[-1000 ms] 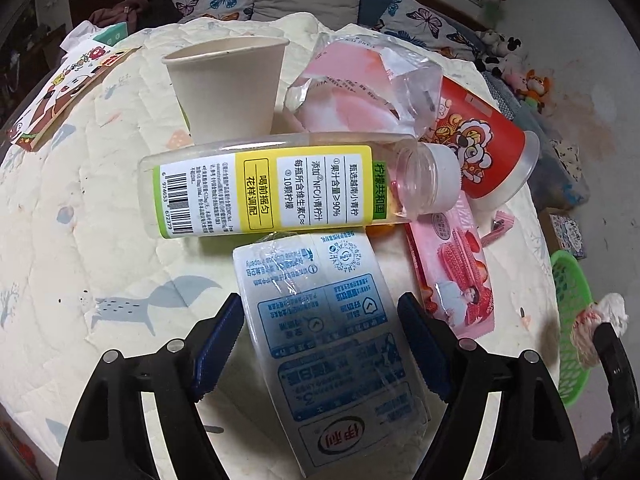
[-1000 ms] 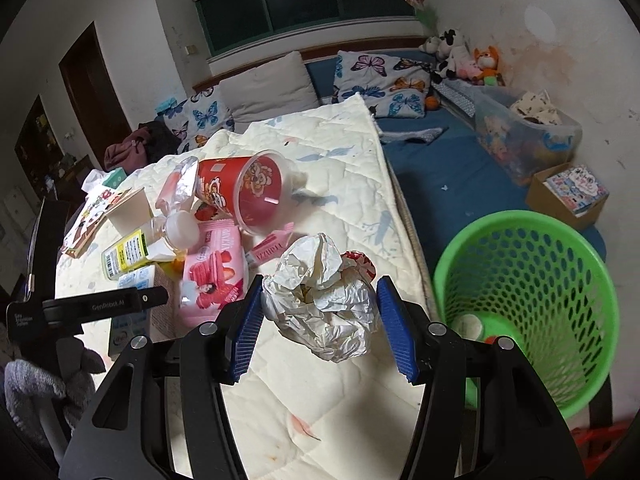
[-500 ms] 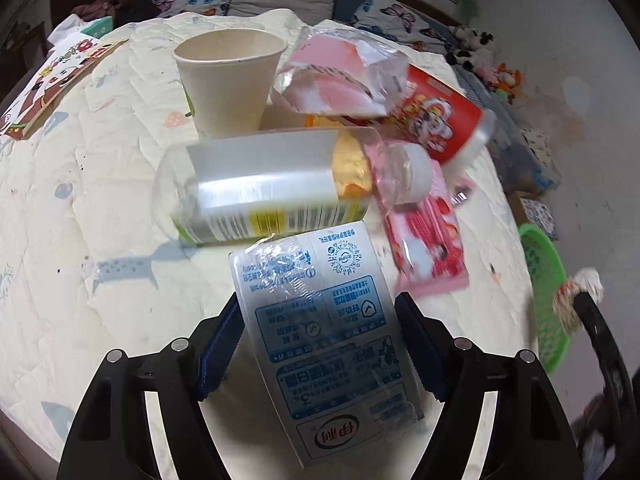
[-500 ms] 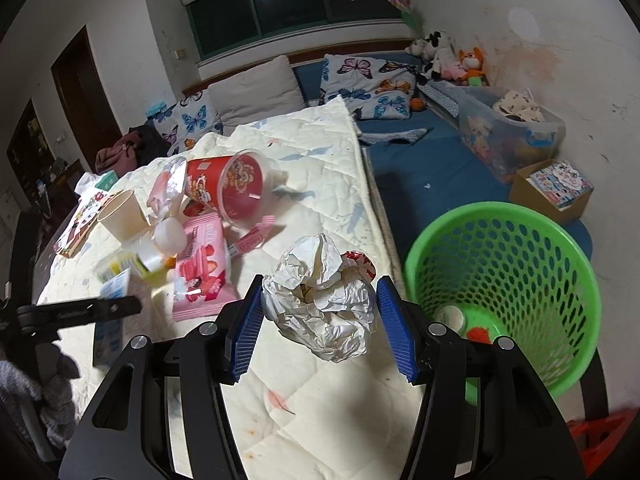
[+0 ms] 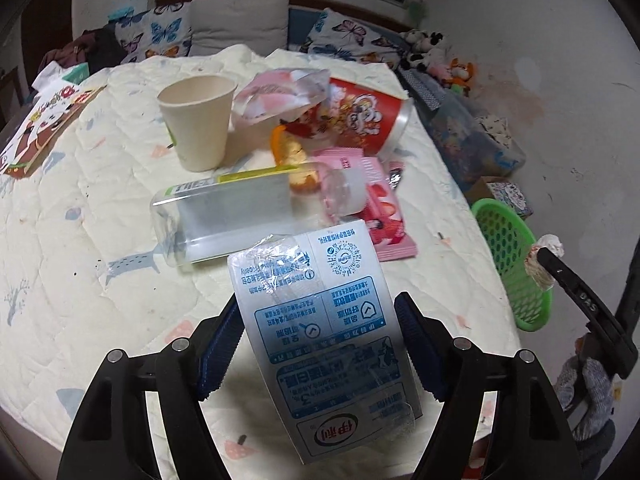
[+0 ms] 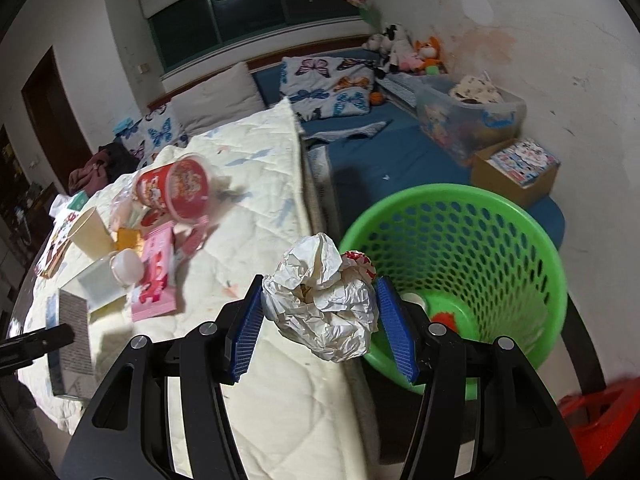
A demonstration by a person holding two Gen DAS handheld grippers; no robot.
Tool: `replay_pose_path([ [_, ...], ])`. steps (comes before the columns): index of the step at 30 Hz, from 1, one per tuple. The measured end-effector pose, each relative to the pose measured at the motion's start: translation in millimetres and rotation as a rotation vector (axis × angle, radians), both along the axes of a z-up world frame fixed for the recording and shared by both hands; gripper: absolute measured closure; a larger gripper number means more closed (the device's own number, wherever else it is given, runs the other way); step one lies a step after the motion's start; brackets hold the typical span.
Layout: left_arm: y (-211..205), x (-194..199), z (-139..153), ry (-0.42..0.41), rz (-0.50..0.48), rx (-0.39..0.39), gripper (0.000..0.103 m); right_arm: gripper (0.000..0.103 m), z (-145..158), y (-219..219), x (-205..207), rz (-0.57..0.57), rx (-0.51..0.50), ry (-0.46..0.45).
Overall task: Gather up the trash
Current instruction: 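Carry both to the green basket and release the paper ball from the right tool, then lower the milk carton into the green basket and open the left tool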
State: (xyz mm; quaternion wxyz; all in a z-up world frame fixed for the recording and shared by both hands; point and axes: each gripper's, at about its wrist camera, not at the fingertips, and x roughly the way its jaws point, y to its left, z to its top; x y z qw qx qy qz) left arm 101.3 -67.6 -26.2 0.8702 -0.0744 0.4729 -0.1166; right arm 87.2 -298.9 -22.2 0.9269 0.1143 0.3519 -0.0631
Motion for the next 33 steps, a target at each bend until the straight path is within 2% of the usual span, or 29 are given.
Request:
replay_pose_path([
  [8, -7.9, -14.6, 24.5, -0.065, -0.051, -0.024, 0.031, 0.046, -14.3, -33.6, -3.7, -0.08, 0.02, 0.035],
  [11, -15.0, -15.5, 31.7, -0.079, -0.076, -0.036, 0.031, 0.046, -23.5, -49.2, -1.1, -0.106, 0.064, 0.06],
  [18, -35.3, -11.1, 36.0, -0.071, -0.113, -0.041, 0.031, 0.043, -36.8, -68.4, 8.2, -0.144, 0.08, 0.092],
  [23, -52.6, -4.2, 38.6, -0.075, -0.146, -0.042, 0.031, 0.034, -36.8, -76.3, 7.4, -0.153, 0.087, 0.079],
  [33, -118.0, 21.7, 42.3, -0.071, -0.261, -0.039, 0.031, 0.032, -26.2, -98.7, -18.5, -0.2, 0.096, 0.031],
])
